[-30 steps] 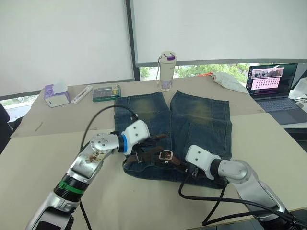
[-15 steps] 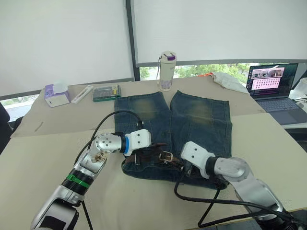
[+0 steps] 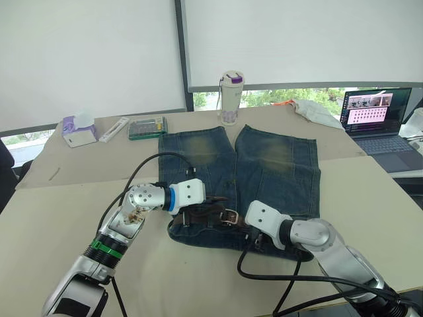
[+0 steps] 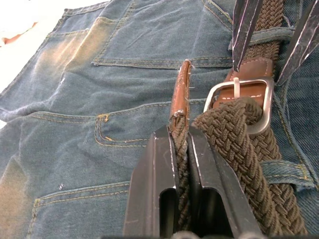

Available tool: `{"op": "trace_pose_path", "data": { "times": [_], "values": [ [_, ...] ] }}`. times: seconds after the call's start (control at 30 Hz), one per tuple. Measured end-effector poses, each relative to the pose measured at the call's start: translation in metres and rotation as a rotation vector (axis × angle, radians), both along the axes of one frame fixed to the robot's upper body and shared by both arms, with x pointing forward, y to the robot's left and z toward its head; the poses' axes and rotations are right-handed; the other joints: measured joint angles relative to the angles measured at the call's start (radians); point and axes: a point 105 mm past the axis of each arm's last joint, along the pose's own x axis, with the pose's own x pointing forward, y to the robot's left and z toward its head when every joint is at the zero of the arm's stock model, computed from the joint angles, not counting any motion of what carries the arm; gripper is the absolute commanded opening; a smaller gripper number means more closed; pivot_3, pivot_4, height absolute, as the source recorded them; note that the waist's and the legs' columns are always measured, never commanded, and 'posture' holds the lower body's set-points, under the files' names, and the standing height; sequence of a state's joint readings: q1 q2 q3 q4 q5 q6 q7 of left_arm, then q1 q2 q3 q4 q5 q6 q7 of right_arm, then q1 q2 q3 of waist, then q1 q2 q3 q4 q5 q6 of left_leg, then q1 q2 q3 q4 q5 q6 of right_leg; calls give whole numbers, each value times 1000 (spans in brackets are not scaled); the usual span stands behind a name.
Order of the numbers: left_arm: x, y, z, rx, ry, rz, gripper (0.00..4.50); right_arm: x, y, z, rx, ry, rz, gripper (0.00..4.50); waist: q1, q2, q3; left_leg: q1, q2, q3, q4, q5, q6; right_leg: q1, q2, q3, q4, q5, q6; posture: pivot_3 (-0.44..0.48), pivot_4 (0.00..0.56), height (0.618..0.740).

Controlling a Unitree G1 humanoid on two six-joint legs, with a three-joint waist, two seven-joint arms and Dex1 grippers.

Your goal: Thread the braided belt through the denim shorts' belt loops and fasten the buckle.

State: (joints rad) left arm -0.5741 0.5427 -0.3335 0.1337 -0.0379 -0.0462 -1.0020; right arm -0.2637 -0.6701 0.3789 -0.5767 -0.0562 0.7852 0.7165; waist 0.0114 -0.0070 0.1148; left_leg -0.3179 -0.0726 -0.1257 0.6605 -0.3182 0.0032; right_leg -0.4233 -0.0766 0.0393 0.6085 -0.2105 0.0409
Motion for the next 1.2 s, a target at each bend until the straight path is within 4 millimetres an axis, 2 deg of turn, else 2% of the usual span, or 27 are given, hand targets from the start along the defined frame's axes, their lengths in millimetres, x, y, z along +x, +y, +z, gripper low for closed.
{"op": "trace_pose_path", "data": {
  "times": [0.13,0.63,0.9,1.2],
  "values": [
    [-1,0,0,26,-32,-14,0,4,-3,2,-14,-9,-17,8,-1,0,0,0,0,0,0,0,0,0,0,0,0,0,0,0,150,740],
    [-5,-3,-18,190,-135,-163,0,4,-2,13,50,-13,-46,8,0,0,0,0,0,0,0,0,0,0,0,0,0,0,0,0,150,740],
    [2,-9,-14,126,-70,-105,0,3,-1,16,57,-29,-47,8,-2,0,0,0,0,0,0,-1,1,0,0,0,1,0,0,0,150,740],
    [7,-11,-9,103,-90,-69,0,2,-2,15,52,-27,-44,8,0,0,0,0,0,0,0,0,1,0,0,0,0,0,0,0,150,740]
  ]
}}
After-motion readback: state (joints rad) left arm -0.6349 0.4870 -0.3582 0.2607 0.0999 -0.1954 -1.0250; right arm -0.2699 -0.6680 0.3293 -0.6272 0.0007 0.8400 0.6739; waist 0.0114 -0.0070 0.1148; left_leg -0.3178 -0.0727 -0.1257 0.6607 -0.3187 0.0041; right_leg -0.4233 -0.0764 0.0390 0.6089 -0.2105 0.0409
